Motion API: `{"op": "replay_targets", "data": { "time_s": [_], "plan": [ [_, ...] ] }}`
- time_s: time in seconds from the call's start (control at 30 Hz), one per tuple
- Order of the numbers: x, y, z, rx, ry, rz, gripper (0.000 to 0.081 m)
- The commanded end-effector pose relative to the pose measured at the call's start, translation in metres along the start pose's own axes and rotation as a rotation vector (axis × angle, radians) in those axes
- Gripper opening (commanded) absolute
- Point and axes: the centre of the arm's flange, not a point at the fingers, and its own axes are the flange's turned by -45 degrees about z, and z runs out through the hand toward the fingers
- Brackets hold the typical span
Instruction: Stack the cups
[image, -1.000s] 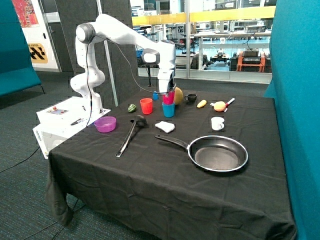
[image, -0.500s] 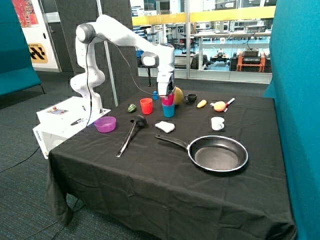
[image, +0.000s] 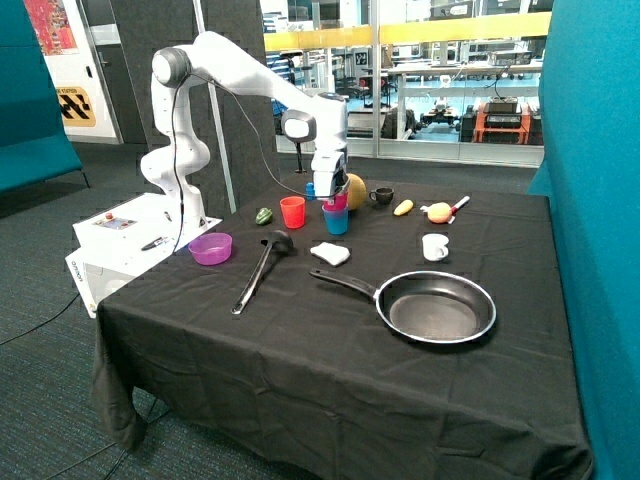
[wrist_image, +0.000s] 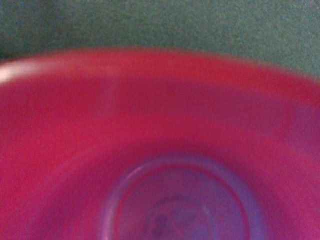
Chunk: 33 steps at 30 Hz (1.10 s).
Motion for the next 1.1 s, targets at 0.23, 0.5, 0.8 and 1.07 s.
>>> {"op": "replay_targets", "data": {
  "time_s": [0.23,0.5,0.8,1.07],
  "plan": [
    [-0.0022,-0.0029,0.0114,-0.0005,0.0012,-0.005,0.0],
    [-0.0014,-0.0061,0.0091,-0.0005,0.0012,-0.015,0.0141],
    [-0.0037,-0.0072,0.008,-0.0005,0.0012,-0.018,0.0178],
    [-0.0052,-0.0038,0.0054,-0.0005,0.0012,-0.014,0.0217]
  ]
}}
